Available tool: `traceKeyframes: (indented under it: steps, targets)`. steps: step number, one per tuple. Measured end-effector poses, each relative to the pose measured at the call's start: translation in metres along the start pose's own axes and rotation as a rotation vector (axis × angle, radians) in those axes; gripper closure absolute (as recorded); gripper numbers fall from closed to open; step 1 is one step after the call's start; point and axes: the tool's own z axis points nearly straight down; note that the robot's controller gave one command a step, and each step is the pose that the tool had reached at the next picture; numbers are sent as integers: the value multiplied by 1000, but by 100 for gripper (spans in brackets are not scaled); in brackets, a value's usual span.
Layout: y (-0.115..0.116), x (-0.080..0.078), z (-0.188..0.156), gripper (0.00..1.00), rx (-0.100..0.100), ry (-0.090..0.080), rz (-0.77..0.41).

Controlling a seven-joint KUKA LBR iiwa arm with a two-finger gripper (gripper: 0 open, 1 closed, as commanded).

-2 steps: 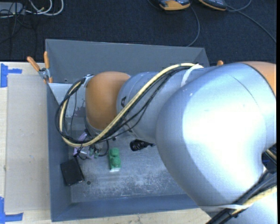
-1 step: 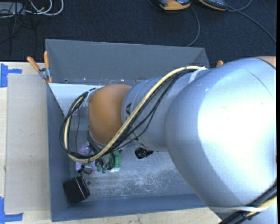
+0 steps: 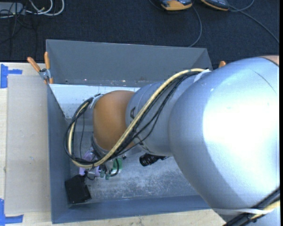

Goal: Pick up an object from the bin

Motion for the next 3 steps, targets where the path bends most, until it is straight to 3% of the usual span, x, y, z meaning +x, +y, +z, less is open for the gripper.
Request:
traceKeyframes:
  steps: [1, 2, 3]
  targets:
    - [-1, -4, 0, 100, 0, -2, 82]
    - [2, -22, 2, 100, 0, -1, 265]
    - [24, -49, 5, 0, 0, -2, 138]
